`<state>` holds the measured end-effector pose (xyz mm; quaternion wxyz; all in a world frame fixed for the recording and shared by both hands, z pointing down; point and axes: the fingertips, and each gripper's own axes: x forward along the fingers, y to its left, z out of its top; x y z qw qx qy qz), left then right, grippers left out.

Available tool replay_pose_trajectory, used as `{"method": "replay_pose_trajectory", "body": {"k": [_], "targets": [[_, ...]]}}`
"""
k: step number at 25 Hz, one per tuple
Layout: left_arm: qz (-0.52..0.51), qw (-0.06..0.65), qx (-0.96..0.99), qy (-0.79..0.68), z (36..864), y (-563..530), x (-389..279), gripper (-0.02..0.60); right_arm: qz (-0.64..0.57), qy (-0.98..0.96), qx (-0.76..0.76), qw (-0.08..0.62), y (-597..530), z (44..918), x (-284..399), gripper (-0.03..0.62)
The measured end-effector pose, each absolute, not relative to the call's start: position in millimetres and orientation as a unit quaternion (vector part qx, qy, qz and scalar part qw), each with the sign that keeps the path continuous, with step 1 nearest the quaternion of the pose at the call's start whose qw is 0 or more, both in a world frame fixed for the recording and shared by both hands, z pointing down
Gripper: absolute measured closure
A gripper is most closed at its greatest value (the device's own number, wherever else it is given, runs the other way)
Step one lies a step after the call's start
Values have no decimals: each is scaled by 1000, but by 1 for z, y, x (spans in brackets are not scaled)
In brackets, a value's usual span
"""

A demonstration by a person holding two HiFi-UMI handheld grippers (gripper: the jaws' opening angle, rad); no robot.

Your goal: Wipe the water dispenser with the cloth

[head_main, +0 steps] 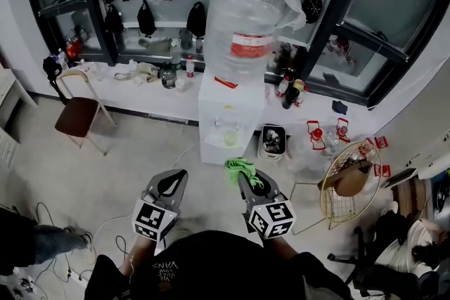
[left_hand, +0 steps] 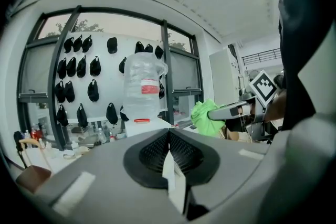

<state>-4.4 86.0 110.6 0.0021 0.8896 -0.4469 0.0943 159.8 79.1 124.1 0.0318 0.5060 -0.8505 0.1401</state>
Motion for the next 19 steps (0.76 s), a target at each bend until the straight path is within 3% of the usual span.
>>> {"method": "replay_pose_trajectory", "body": {"k": [19], "targets": [[74, -3, 875, -478, 106, 79, -10, 580, 131, -851, 508, 30, 71, 123, 168, 493]]}}
